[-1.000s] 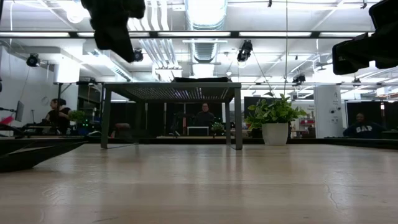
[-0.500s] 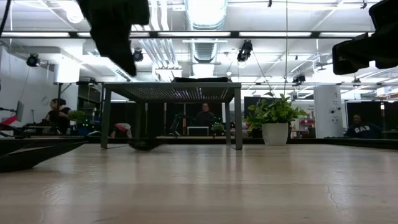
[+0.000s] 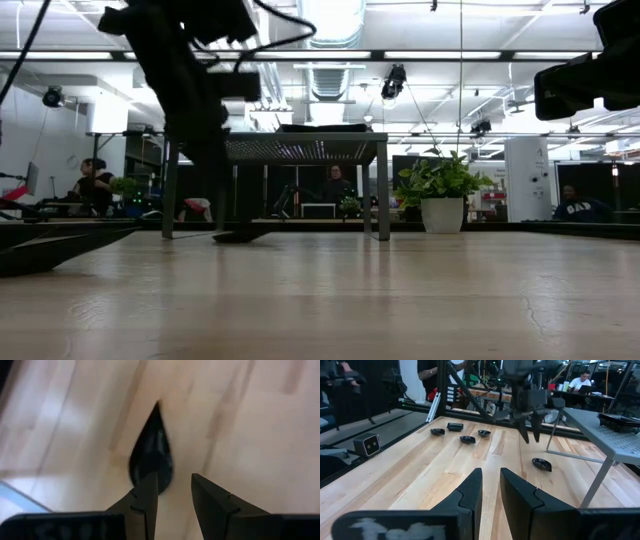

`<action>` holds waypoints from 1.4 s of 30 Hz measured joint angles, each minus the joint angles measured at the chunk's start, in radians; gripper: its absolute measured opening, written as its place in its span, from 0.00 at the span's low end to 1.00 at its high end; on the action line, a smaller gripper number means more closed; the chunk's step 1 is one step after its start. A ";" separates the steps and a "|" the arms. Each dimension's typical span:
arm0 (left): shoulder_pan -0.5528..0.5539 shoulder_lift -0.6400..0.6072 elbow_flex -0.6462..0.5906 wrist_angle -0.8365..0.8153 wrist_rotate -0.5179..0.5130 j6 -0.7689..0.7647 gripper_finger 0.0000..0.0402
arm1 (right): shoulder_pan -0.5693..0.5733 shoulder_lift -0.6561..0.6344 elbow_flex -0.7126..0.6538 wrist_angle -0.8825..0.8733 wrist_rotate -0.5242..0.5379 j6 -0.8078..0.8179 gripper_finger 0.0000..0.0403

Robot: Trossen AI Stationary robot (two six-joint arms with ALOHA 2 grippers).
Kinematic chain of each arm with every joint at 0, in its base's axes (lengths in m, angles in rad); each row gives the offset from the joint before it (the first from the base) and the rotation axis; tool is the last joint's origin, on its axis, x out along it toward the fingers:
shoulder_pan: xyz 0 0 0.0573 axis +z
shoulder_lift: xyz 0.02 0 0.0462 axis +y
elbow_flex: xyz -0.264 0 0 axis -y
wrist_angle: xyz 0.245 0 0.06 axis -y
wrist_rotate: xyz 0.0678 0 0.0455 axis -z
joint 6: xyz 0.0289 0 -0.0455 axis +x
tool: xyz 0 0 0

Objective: Pick & Place Mini shaped plates
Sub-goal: Put the black drop-shaped plate on the shelf

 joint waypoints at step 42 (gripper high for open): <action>0.033 0.171 -0.026 0.228 -0.034 0.073 0.28 | 0.000 0.000 0.000 0.000 0.000 0.000 0.16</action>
